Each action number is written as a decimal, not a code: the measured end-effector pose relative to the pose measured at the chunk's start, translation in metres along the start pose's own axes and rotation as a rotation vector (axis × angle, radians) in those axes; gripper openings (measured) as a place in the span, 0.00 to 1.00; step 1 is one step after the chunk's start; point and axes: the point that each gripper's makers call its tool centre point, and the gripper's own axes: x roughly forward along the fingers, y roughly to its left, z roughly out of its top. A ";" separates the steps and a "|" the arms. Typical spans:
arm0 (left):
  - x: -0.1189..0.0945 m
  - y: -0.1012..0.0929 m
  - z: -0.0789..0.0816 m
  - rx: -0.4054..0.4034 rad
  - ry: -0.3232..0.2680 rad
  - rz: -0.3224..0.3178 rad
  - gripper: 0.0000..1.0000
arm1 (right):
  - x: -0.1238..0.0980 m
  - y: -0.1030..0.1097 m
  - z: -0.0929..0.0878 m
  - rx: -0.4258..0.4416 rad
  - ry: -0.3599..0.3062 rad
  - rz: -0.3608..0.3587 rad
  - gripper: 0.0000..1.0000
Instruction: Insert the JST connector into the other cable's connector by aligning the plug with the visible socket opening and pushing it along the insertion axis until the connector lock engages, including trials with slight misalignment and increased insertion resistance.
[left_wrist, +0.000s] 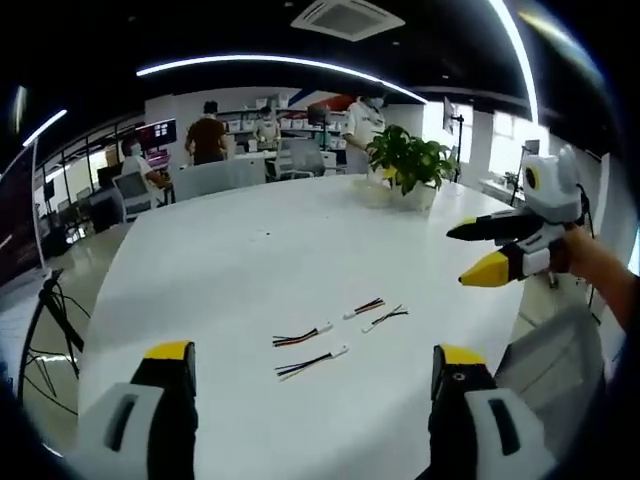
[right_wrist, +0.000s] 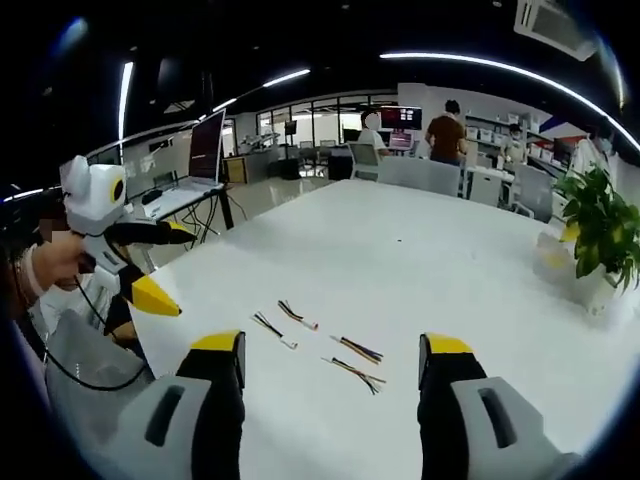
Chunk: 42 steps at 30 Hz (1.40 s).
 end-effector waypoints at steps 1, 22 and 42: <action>0.001 0.000 0.001 0.001 0.000 -0.001 0.96 | 0.001 -0.001 0.001 -0.004 0.002 -0.003 0.68; 0.028 -0.005 0.017 0.033 -0.006 -0.062 0.96 | 0.018 -0.019 0.002 0.011 0.013 -0.008 0.66; 0.048 -0.004 0.013 0.066 0.022 -0.057 0.96 | 0.037 -0.020 -0.002 -0.011 0.038 0.023 0.65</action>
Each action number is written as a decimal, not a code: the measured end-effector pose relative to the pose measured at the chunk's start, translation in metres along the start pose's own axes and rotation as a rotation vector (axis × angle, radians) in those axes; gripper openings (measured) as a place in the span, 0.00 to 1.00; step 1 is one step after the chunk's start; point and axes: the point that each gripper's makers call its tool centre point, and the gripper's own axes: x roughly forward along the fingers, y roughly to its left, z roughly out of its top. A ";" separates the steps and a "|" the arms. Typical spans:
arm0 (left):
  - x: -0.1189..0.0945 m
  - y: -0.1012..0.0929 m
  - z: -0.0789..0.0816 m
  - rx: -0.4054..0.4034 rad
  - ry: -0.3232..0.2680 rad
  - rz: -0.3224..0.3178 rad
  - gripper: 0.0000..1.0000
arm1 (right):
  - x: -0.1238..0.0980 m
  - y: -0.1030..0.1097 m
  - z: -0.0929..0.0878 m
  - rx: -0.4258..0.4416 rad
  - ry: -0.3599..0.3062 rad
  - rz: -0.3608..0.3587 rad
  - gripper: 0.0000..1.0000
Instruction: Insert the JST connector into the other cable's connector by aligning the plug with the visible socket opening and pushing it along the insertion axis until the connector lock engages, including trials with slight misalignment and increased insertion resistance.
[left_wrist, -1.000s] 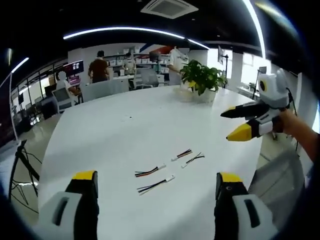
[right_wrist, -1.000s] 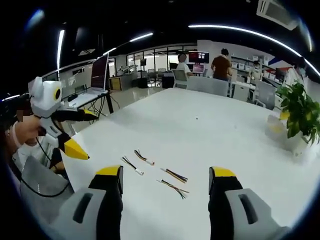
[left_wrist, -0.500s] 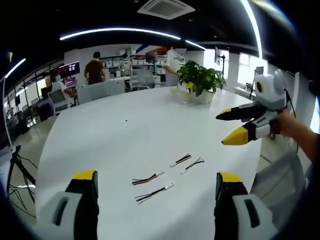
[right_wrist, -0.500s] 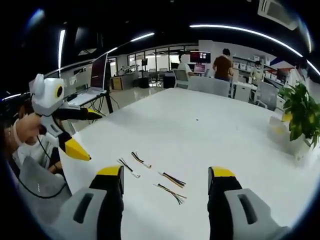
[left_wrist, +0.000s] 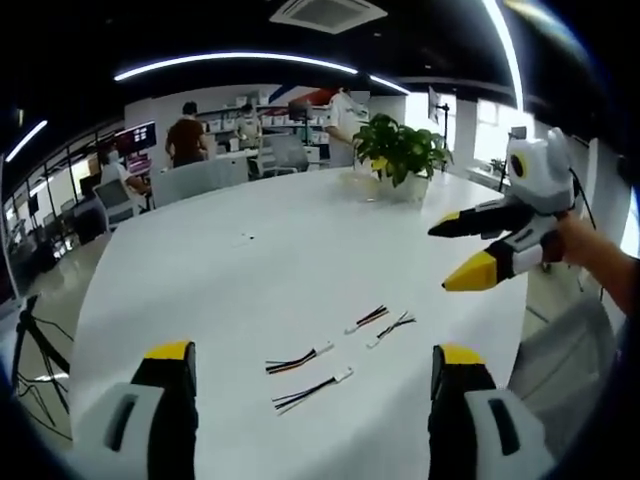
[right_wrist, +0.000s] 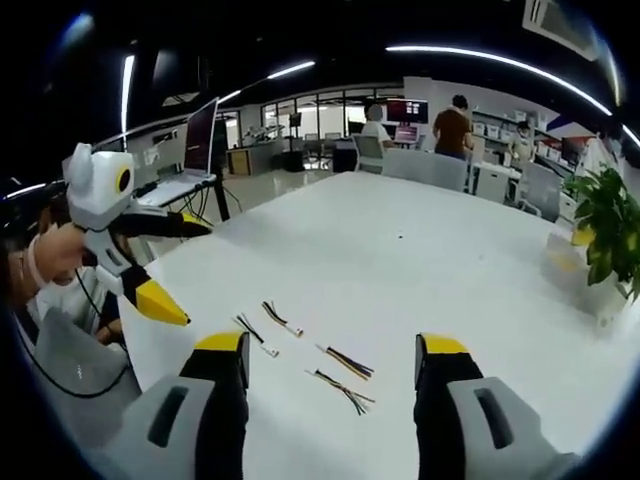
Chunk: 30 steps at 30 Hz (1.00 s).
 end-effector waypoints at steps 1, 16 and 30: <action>0.001 0.000 0.000 0.002 -0.001 0.000 0.96 | 0.000 0.000 0.000 -0.001 0.001 0.001 0.65; 0.015 -0.005 -0.005 0.034 0.020 -0.020 0.96 | 0.008 -0.002 0.006 0.144 -0.059 0.076 0.62; 0.024 0.001 -0.003 0.065 0.017 -0.025 0.95 | 0.009 -0.030 0.004 0.199 -0.079 0.027 0.61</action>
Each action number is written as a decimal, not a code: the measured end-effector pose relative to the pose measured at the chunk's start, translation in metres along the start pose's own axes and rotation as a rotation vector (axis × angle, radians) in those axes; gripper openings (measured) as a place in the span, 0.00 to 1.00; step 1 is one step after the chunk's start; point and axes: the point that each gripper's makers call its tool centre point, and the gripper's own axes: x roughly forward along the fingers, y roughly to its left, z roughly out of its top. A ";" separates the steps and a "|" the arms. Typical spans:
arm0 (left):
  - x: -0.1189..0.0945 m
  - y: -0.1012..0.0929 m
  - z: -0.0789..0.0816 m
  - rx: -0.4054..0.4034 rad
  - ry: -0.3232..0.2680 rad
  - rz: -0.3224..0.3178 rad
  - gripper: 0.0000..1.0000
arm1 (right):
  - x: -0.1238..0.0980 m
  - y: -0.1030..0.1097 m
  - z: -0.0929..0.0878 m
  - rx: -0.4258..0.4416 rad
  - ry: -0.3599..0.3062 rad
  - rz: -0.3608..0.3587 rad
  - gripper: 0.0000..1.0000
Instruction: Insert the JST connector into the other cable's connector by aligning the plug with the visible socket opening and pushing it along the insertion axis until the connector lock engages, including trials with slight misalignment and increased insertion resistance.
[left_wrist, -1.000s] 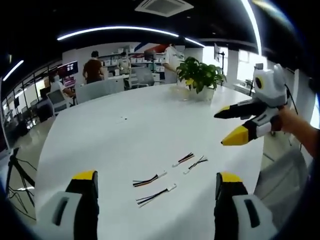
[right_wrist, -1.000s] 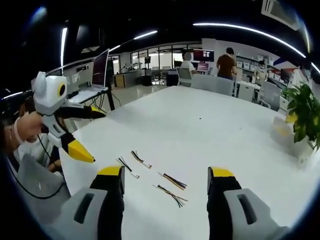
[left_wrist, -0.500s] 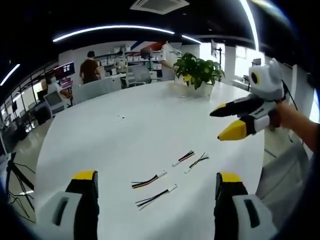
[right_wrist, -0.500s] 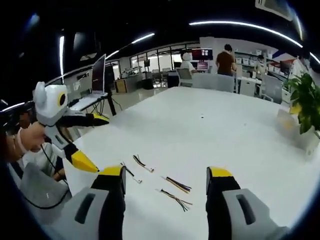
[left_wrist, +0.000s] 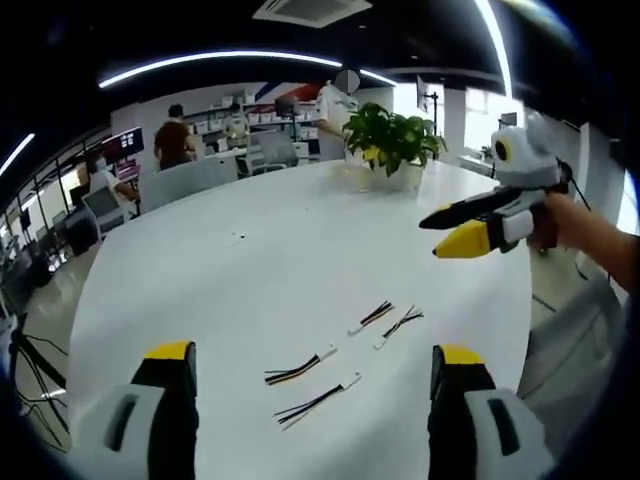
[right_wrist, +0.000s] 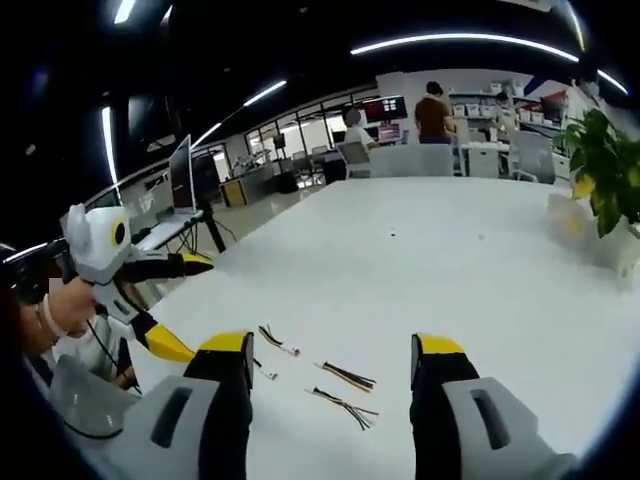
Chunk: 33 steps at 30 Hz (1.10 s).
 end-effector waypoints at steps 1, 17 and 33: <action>0.000 0.001 0.000 0.013 0.002 0.000 0.95 | -0.002 -0.002 0.003 0.001 -0.007 0.000 0.61; 0.006 0.003 0.010 0.042 -0.006 -0.062 0.95 | 0.006 -0.003 0.007 -0.121 0.041 0.038 0.58; 0.014 -0.009 -0.010 0.017 0.013 -0.088 0.89 | 0.028 0.019 -0.021 -0.214 0.157 0.162 0.57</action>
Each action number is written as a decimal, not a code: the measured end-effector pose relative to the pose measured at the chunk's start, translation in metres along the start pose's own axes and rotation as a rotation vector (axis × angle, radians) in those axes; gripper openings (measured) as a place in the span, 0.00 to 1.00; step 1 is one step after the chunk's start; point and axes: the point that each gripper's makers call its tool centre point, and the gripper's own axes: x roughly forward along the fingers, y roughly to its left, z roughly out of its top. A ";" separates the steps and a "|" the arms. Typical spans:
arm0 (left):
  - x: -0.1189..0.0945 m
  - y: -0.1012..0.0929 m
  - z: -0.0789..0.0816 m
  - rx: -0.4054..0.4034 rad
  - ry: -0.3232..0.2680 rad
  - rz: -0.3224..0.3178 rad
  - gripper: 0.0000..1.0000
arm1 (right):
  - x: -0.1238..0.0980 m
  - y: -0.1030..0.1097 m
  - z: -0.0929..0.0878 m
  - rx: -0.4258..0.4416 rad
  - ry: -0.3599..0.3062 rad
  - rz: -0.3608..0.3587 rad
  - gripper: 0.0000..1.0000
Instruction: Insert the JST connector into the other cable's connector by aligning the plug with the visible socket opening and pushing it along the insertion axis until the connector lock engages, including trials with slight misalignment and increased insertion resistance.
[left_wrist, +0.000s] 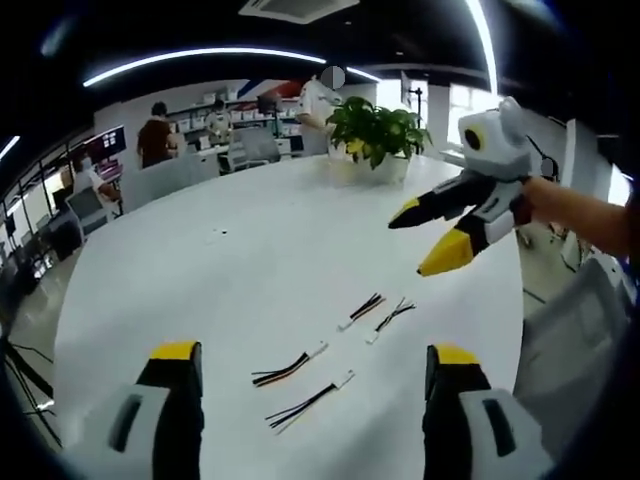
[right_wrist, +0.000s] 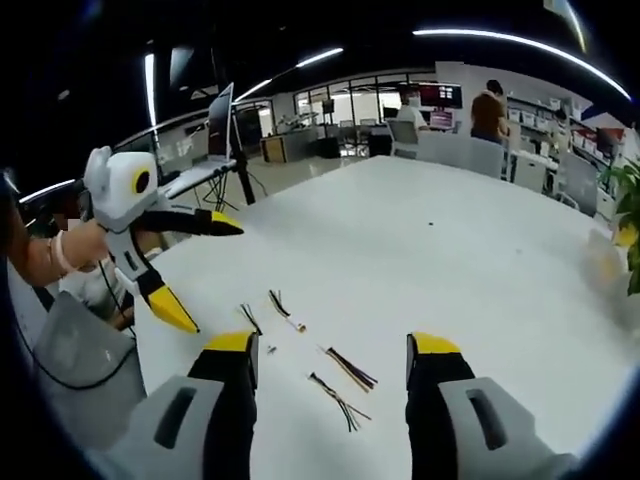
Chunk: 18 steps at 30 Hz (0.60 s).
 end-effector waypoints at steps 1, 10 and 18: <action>0.000 0.001 -0.001 0.004 0.002 0.003 0.89 | 0.002 0.001 0.001 -0.004 -0.003 0.008 0.57; 0.005 0.010 -0.008 0.008 0.017 0.016 0.84 | 0.016 0.002 -0.001 0.014 -0.006 0.043 0.52; 0.009 0.014 -0.015 -0.008 0.024 0.021 0.80 | 0.022 -0.001 -0.006 0.006 0.008 0.068 0.49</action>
